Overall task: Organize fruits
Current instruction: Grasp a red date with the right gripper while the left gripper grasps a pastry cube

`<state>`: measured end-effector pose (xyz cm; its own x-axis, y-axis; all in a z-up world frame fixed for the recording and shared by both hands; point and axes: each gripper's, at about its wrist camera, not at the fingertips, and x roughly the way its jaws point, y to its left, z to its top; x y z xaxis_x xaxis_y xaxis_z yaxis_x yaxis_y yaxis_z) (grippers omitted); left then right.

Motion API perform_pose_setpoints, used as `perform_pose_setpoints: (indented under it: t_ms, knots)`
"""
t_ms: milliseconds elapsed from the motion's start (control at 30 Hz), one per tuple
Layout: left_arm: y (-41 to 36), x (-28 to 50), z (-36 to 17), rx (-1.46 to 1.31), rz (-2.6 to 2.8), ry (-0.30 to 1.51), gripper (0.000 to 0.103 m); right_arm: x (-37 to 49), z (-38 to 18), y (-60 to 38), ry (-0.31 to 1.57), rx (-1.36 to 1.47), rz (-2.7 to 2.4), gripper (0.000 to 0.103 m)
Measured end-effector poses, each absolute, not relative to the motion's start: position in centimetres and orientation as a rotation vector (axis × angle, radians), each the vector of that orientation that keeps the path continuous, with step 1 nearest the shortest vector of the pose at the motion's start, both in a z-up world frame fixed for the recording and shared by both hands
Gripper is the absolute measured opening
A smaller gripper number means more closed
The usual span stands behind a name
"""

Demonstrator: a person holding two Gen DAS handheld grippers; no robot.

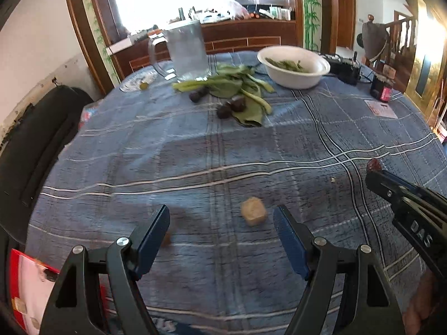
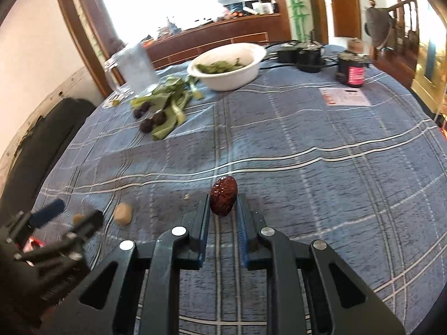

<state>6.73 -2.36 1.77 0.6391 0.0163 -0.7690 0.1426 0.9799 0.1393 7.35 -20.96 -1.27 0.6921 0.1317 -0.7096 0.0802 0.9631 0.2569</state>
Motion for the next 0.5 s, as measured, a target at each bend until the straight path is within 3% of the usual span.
perform_pose_setpoints:
  t_ms: [100, 167, 233, 367, 433, 500]
  knots:
    - [-3.0, 7.4, 0.9, 0.185, -0.064, 0.895, 0.076, 7.6, -1.1, -20.7, 0.806, 0.279, 0.038, 0.02]
    - [-3.0, 7.9, 0.3, 0.168, -0.057, 0.918, 0.07, 7.7, -1.1, -20.8, 0.808, 0.284, 0.043, 0.02]
    - [-2.9, 8.4, -0.4, 0.14, -0.063, 0.947, 0.057, 7.7, -1.1, -20.9, 0.811, 0.288, 0.041, 0.02]
    - [-2.7, 8.9, -1.0, 0.089, -0.084, 0.956, 0.05, 7.8, -1.2, -20.9, 0.814, 0.292, 0.039, 0.02]
    - [-2.8, 9.0, -1.0, 0.068, -0.117, 0.957, 0.032, 7.7, -1.2, -20.9, 0.814, 0.295, 0.042, 0.02]
    - [-3.3, 8.9, -1.0, 0.072, -0.135, 0.956, 0.023, 7.8, -1.3, -20.9, 0.815, 0.295, 0.041, 0.02]
